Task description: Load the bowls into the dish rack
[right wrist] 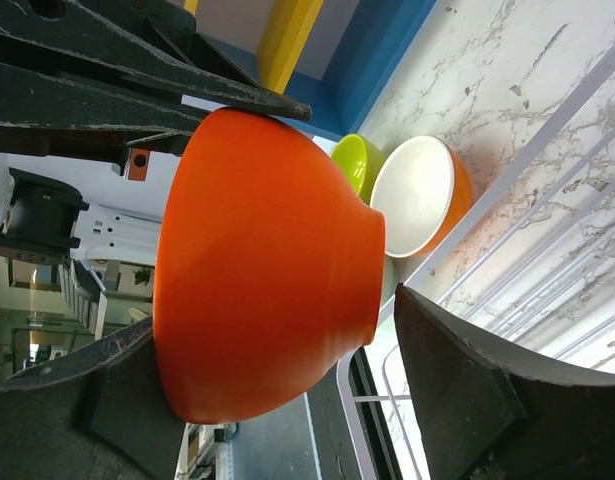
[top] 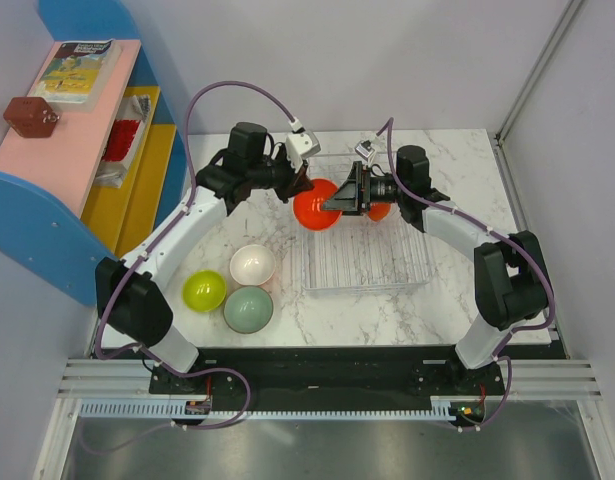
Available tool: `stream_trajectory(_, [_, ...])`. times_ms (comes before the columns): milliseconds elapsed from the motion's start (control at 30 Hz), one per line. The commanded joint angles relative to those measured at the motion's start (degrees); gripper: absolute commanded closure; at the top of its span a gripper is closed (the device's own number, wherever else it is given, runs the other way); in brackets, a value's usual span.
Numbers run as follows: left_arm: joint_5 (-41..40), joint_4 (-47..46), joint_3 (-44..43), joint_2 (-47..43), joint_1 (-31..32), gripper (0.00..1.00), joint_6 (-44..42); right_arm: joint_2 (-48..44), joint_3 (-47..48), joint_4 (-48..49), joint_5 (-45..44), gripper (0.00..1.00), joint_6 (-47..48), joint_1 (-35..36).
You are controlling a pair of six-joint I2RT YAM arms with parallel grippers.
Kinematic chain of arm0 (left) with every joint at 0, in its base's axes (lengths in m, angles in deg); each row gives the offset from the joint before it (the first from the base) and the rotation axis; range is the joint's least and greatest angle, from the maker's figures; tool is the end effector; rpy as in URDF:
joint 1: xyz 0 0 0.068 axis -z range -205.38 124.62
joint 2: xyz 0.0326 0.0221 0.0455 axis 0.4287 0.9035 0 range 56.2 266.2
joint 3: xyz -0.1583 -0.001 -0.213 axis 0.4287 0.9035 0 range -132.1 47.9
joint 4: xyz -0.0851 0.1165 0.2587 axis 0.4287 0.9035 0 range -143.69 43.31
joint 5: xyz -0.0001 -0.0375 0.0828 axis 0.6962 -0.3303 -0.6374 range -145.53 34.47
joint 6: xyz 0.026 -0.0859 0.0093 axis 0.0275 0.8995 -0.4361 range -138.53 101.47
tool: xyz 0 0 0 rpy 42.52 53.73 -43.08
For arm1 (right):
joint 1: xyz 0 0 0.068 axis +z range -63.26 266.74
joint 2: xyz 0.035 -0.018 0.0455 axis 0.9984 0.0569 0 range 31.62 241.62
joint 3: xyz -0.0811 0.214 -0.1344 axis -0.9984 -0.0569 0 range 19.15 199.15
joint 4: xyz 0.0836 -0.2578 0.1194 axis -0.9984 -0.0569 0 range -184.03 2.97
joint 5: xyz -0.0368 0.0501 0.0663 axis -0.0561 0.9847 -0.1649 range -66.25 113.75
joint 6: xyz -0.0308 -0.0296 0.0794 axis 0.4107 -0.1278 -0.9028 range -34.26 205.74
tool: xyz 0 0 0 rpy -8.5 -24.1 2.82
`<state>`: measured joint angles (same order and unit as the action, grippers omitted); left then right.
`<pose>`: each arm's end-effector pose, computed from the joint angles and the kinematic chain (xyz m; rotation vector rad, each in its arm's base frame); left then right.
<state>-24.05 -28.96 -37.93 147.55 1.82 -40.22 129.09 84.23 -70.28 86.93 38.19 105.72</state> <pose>0.3681 -0.2365 0.3304 1.1492 1.7268 -0.6331 0.3828 0.2077 0.2376 -0.3891 2.0554 1.7634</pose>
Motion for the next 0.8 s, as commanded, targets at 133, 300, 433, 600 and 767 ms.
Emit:
stream_trajectory(133, [3.3, -2.4, 0.7, -1.1, 0.9, 0.98, 0.4, -0.3, 1.7, 3.4, 1.0, 0.19, 1.0, -0.1])
stream_trajectory(300, [2.4, -2.5, 1.6, -1.1, 0.9, 0.98, -0.3, -0.2, 1.8, 3.4, 1.5, 0.22, 1.1, -0.3])
stream_trajectory(433, [0.8, -3.0, 1.4, -1.2, 0.9, 0.98, -0.7, 0.0, 1.9, 2.3, 1.9, 0.29, 2.0, -0.3])
stream_trajectory(600, [-0.5, -3.5, 0.4, -0.6, 0.9, 0.98, -1.1, -0.1, 1.8, 2.6, 3.4, 0.45, 2.5, -0.5])
stream_trajectory(767, [0.2, -3.5, 0.0, -0.2, 0.9, 0.98, -0.7, -0.1, -0.1, 10.5, 6.0, 0.78, -3.0, -0.5])
